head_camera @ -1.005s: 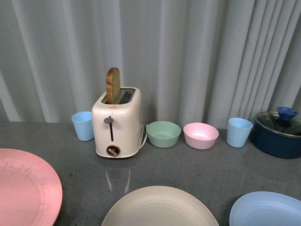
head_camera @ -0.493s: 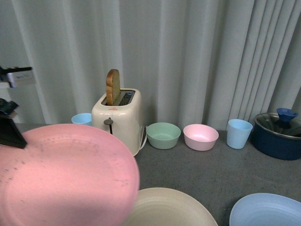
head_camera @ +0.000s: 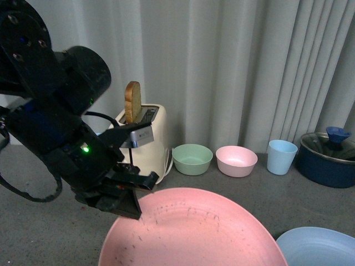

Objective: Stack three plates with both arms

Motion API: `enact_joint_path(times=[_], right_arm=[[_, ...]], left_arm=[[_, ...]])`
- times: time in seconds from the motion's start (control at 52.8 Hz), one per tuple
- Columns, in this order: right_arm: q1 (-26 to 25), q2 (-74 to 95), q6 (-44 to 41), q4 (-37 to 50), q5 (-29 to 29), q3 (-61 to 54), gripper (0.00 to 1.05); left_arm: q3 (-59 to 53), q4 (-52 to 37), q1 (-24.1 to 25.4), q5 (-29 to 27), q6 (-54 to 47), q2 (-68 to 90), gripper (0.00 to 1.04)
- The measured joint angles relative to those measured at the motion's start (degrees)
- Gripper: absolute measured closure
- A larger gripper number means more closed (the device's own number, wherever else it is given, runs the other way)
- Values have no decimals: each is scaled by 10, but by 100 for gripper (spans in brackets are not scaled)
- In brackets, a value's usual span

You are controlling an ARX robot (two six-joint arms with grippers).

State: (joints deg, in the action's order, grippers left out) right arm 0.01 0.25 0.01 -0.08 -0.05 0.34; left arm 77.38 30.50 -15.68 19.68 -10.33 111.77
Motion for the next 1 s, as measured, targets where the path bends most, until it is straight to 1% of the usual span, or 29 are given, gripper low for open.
enact_joint_path(times=[0.057, 0.209, 0.417, 0.834, 1.005], right_arm=[[0, 0, 0, 0, 0, 0, 7], [0, 0, 0, 0, 0, 0, 7], [0, 0, 0, 0, 0, 0, 7], [0, 0, 0, 0, 0, 0, 7], [0, 0, 0, 0, 0, 0, 7]], left_arm=[[12, -6, -9, -5, 10, 23, 101], [43, -24, -10, -26, 29, 59, 101], [64, -38, -6, -30, 35, 87, 101], [66, -47, 33, -41, 15, 101, 101], [52, -48, 38, -38, 13, 101, 101]])
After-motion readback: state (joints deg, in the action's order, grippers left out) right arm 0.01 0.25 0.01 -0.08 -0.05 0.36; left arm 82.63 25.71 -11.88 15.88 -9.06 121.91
